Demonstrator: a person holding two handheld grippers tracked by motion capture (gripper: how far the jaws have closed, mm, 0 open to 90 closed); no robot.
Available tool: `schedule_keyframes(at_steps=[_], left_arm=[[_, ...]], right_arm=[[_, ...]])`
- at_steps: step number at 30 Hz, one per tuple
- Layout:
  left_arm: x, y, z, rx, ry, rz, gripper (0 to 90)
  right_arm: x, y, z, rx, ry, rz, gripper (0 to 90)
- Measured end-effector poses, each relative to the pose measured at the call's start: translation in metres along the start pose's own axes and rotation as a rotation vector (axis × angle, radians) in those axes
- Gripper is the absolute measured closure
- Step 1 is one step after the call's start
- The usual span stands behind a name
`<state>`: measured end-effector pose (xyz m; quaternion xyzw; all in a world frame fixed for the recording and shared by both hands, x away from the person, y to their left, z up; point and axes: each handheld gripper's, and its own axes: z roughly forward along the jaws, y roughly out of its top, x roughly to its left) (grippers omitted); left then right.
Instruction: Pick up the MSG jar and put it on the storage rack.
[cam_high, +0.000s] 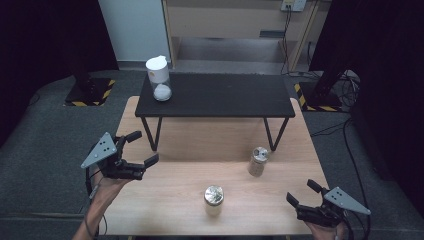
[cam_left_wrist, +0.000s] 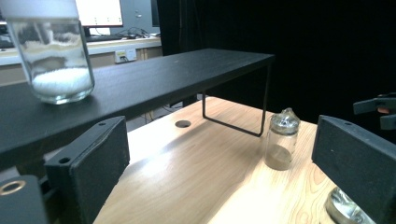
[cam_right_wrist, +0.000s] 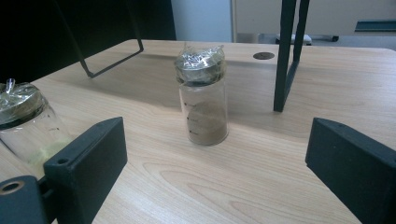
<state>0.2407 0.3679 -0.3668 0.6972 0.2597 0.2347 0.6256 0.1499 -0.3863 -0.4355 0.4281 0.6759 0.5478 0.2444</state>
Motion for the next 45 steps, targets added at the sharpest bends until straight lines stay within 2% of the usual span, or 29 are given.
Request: schedule_keyframes(at_steps=[8,17,25,32,35,45], left_arm=[[-0.007,-0.031,-0.007,0.010,0.023,-0.037,2.8],[-0.010,-0.056,-0.017,0.017,0.045,-0.081,2.8],[-0.017,-0.071,-0.029,0.048,0.070,-0.075,2.9],[-0.019,-0.078,-0.039,0.061,0.086,-0.084,2.8],[-0.020,-0.081,-0.042,0.077,0.094,-0.074,2.7],[-0.013,-0.089,-0.048,0.072,0.077,-0.055,2.5]], right_arm=[[0.000,0.000,0.000,0.001,0.001,0.000,5.9],[0.000,0.000,0.000,-0.001,0.002,0.002,5.8],[0.000,-0.001,-0.001,-0.007,0.000,-0.001,5.5],[0.000,-0.001,-0.001,-0.015,0.001,-0.006,5.2],[0.001,-0.002,-0.002,-0.019,0.003,-0.006,5.0],[0.000,-0.003,-0.002,-0.028,0.010,-0.008,4.6]])
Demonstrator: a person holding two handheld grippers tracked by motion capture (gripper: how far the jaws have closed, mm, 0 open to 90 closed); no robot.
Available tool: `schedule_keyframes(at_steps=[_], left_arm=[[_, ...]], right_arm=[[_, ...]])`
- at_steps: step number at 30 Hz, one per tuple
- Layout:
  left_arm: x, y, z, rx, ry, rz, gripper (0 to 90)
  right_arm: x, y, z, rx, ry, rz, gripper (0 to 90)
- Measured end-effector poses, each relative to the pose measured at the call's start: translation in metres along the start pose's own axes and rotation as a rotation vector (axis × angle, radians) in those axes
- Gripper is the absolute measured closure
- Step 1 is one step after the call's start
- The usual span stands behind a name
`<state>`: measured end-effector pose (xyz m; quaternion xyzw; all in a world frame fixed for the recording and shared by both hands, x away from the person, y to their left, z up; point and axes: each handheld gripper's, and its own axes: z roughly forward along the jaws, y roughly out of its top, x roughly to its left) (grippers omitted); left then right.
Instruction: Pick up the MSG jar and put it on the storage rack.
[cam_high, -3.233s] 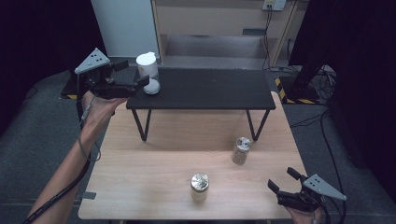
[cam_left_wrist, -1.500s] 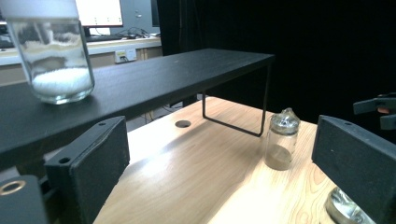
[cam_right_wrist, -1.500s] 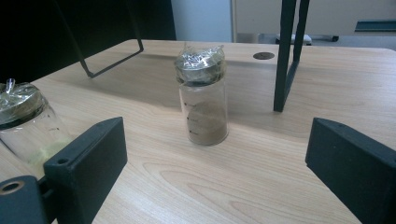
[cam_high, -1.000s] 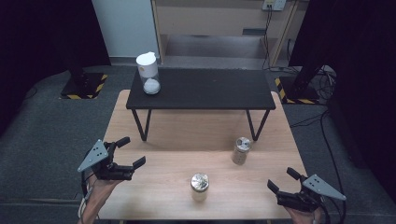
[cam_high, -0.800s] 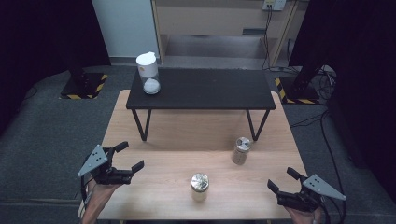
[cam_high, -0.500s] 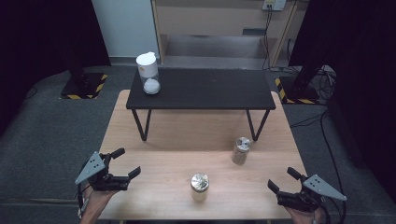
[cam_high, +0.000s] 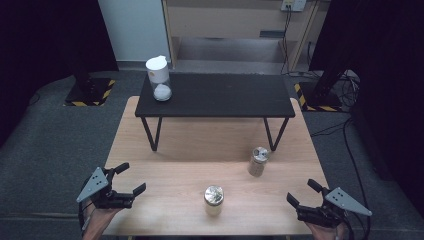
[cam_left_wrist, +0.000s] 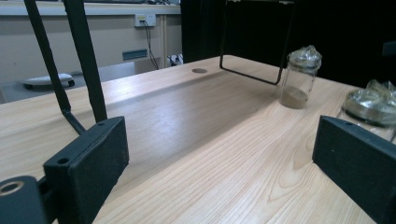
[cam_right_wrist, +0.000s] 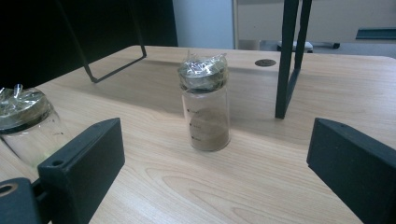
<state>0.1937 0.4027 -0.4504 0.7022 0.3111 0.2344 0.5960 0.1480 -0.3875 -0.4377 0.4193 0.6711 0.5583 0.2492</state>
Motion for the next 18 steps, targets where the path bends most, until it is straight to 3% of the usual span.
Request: schedule_keyframes(at_steps=[9,18], left_arm=[[0.0066,-0.0069,-0.0023,-0.033,-0.042,-0.002,2.1],[0.0071,-0.0075,-0.0025,-0.028,-0.048,-0.007,1.8]], right_arm=[[-0.0001,0.0003,0.0002,0.004,0.001,0.004,4.7],[0.0000,0.0006,0.0005,0.006,0.001,0.000,4.7]])
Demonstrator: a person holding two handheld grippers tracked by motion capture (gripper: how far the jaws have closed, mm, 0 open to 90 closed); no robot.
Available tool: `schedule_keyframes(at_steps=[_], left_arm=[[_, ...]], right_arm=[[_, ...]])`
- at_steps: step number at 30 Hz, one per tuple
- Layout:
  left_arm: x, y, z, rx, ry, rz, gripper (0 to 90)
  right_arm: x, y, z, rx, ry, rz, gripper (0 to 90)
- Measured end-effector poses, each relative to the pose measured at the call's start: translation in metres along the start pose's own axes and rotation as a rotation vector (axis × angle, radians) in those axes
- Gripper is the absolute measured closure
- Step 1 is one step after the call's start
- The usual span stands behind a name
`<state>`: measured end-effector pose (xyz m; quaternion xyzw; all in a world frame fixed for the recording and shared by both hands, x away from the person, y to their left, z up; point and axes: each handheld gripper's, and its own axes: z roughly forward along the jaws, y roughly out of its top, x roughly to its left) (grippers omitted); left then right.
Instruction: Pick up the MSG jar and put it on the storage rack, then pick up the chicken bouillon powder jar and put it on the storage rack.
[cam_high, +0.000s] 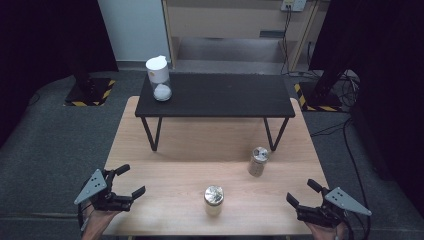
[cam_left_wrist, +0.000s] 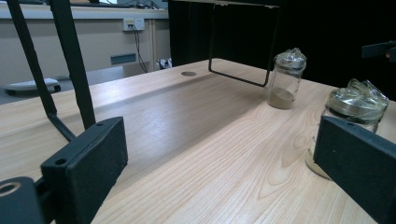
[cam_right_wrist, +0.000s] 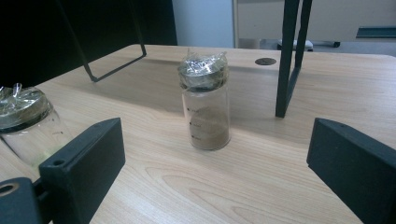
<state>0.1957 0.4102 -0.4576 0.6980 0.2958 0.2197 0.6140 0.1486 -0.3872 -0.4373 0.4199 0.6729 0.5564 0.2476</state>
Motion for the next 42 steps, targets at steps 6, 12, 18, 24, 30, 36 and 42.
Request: schedule_keyframes(at_steps=[6,12,18,24,30,36,42], left_arm=[[0.000,0.000,0.000,0.002,-0.002,0.007,1.6],[0.000,0.000,0.000,0.004,-0.001,0.007,1.4],[-0.001,0.000,0.001,0.006,-0.002,0.008,1.4],[0.000,0.000,0.001,0.008,0.001,0.006,1.4],[0.000,0.000,0.001,0.012,-0.001,0.007,1.4],[0.000,0.000,0.001,0.013,-0.002,0.001,1.3],[0.001,0.000,0.002,0.015,-0.005,-0.001,1.2]], right_arm=[[-0.001,0.000,0.001,-0.004,0.012,-0.003,4.7],[-0.002,0.003,0.000,-0.008,0.045,-0.021,5.8],[-0.004,0.008,-0.001,-0.009,0.093,-0.022,6.3],[-0.006,0.016,-0.002,-0.020,0.116,-0.022,5.9],[-0.009,0.027,-0.002,-0.034,0.159,-0.044,5.8],[-0.005,0.042,0.006,-0.036,0.208,-0.087,5.9],[-0.001,0.059,0.022,-0.011,0.279,-0.127,5.8]])
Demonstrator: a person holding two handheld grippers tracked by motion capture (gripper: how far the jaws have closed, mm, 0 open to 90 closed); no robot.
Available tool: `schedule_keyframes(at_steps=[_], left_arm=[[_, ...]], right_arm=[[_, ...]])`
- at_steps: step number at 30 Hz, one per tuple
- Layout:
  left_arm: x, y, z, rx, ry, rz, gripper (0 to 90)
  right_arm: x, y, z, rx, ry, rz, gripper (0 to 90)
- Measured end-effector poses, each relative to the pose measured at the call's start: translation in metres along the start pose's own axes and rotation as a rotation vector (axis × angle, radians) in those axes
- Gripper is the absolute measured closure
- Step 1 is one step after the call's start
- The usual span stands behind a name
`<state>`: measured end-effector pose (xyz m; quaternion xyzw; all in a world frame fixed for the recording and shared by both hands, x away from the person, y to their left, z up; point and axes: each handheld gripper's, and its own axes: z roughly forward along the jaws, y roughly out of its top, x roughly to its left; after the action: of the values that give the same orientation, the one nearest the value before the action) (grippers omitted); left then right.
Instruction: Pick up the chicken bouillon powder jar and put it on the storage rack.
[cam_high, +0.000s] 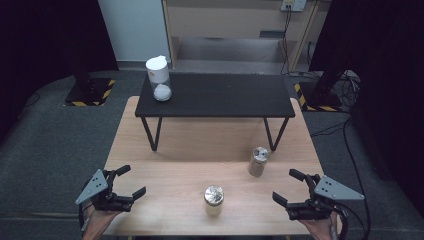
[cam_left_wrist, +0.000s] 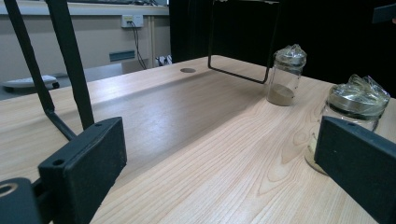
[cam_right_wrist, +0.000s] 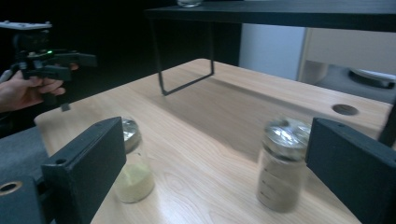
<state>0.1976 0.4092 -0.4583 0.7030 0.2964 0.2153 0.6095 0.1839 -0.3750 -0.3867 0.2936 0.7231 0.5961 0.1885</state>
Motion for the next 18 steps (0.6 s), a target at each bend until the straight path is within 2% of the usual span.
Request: schedule_keyframes(at_steps=[6,12,18], left_arm=[[0.000,0.001,0.001,0.011,-0.006,0.000,1.1],[0.001,0.002,0.002,0.018,-0.010,-0.003,0.9],[0.001,0.002,0.002,0.016,-0.010,-0.003,0.8]], right_arm=[[-0.001,0.009,0.018,0.026,0.053,-0.033,5.8],[-0.002,0.012,0.037,0.034,0.134,-0.042,5.8],[0.002,0.017,0.060,0.072,0.197,-0.066,5.9]])
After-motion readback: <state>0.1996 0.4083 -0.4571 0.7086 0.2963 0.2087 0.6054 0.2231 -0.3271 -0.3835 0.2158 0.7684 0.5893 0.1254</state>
